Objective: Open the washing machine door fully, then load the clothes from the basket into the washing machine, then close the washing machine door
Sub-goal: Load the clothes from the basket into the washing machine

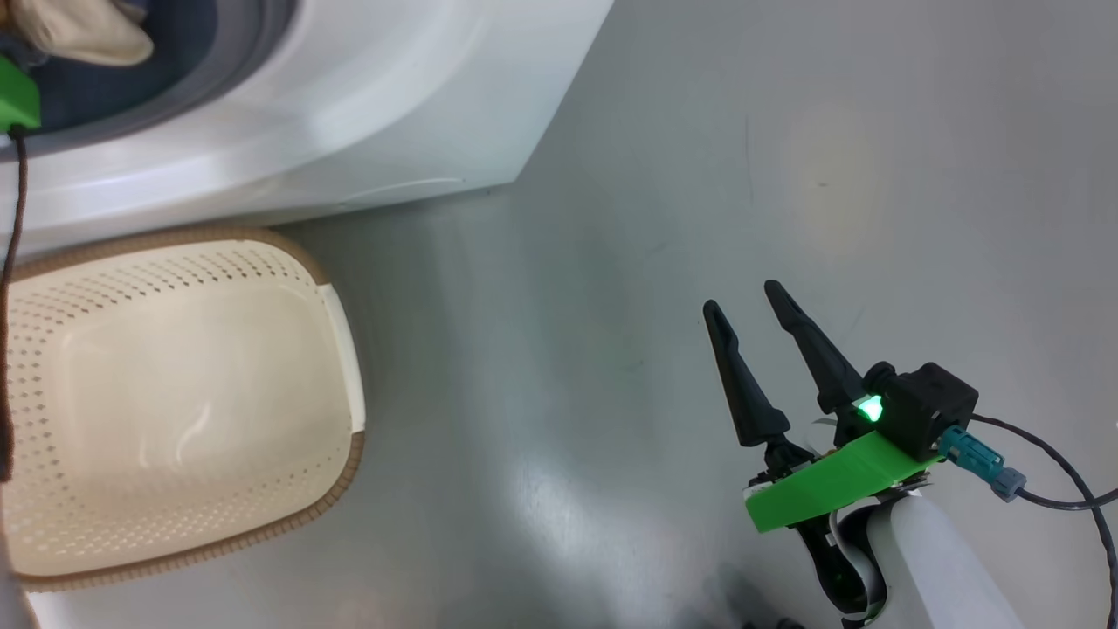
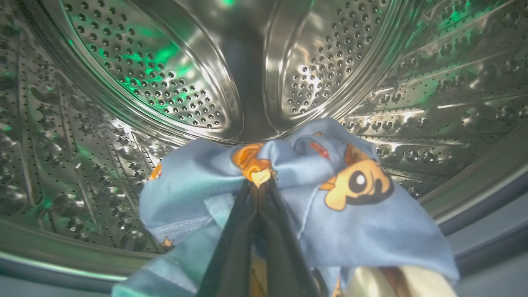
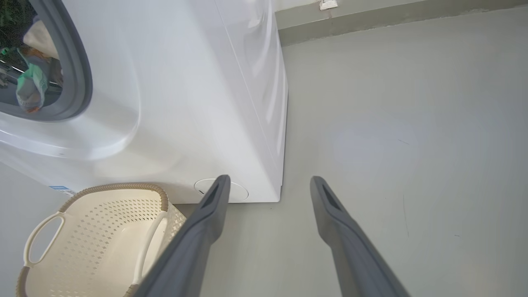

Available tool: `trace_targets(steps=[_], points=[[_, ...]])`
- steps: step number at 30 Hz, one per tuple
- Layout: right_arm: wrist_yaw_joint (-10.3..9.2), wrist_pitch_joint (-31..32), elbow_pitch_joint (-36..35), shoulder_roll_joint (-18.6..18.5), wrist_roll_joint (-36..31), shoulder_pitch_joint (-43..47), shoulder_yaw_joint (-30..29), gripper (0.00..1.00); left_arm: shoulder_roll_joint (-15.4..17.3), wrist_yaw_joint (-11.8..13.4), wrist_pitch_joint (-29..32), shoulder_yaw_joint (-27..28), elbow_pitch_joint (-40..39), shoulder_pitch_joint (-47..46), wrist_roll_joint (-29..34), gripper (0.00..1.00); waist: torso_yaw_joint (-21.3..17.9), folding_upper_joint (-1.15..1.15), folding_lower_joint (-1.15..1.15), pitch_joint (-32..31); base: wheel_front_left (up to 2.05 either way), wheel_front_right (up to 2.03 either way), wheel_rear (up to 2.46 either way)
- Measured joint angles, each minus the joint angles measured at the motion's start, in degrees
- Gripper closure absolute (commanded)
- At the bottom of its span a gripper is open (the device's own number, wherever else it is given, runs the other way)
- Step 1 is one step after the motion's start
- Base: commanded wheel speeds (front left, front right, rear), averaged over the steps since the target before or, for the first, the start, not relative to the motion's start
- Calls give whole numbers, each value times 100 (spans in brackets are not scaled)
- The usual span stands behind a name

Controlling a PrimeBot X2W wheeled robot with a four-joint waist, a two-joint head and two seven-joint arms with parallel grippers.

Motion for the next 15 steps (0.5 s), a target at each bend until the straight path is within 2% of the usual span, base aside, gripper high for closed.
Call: trace_targets(steps=[15], points=[[0, 0, -67, 2, 193, -141, 41, 0, 145, -93, -92, -415, 856, -1222, 142, 100, -75, 0, 0, 596, 0, 0, 0]])
